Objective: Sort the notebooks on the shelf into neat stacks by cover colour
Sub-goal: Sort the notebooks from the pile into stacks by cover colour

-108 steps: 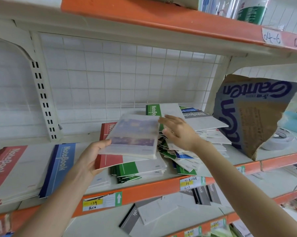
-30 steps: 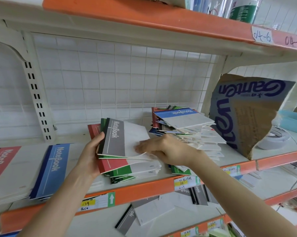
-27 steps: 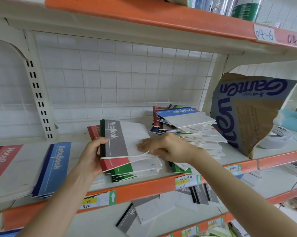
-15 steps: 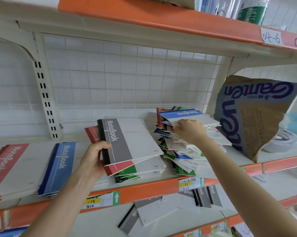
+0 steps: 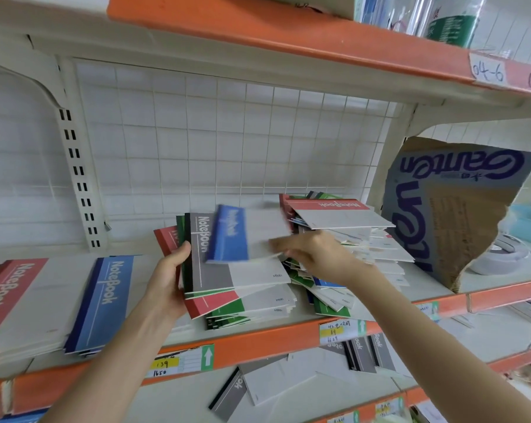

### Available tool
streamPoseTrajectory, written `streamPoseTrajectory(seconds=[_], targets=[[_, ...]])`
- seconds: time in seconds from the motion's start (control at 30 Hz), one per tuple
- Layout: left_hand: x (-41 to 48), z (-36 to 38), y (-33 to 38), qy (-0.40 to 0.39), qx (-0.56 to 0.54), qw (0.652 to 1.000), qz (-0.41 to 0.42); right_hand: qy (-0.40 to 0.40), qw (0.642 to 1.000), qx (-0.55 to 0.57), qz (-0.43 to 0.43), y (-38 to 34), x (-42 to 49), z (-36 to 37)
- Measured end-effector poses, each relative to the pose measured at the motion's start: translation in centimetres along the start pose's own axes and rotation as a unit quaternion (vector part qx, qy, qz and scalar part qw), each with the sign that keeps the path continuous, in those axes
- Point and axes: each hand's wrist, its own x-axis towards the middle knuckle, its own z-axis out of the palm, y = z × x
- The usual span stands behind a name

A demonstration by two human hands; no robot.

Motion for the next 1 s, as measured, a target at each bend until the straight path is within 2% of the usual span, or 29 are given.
streamPoseTrajectory(seconds=[0.07, 0.13, 0.3, 0.4, 0.47, 0.5, 0.57, 0.63, 0.87, 0.93, 1.0], targets=[[0.2, -0.1, 0.1, -0.022, -0.012, 1.000, 0.002, -0.021, 0.996, 0.045, -0.078, -1.0, -0.1, 1.0], [0.3, -0.3, 0.2, -0.022, 0.000, 1.000, 0.003, -0.028, 0.992, 0.066, -0.103, -1.4, 0.0, 1.6], [0.6, -1.0, 0.1, 0.016, 0.023, 1.000, -0.001, -0.041, 0.988, 0.133, -0.069, -1.1, 0.1, 1.5], [0.7, -1.0, 0.0, 0.015, 0.029, 0.999, -0.006, -0.002, 0.990, 0.131, 0.044, -0.6, 1.0, 0.6], [0.8, -1.0, 0.1, 0.013, 0.030, 0.999, -0.006, 0.063, 0.984, 0.019, 0.167, 0.1, 2.2, -0.2], [0.7, -1.0, 0.1, 0.012, 0.031, 0.999, -0.005, 0.068, 0.970, -0.044, 0.229, 0.6, 2.8, -0.5], [0.7, -1.0, 0.2, 0.009, 0.034, 0.999, -0.004, 0.017, 0.932, -0.126, 0.339, 1.6, 3.4, -0.7], [0.7, -1.1, 0.2, 0.005, 0.035, 0.999, -0.005, -0.044, 0.908, -0.145, 0.391, 2.6, 3.6, -0.5], [1.0, -1.6, 0.1, 0.010, 0.033, 0.999, -0.006, -0.057, 0.891, -0.247, 0.378, 1.8, 3.4, -1.4], [1.0, -1.6, 0.1, 0.012, 0.025, 1.000, -0.004, -0.044, 0.904, -0.260, 0.337, 1.3, 3.1, -1.5], [1.0, -1.5, 0.1, 0.018, 0.011, 1.000, -0.001, -0.030, 0.931, -0.250, 0.263, 0.9, 2.6, -0.9]])
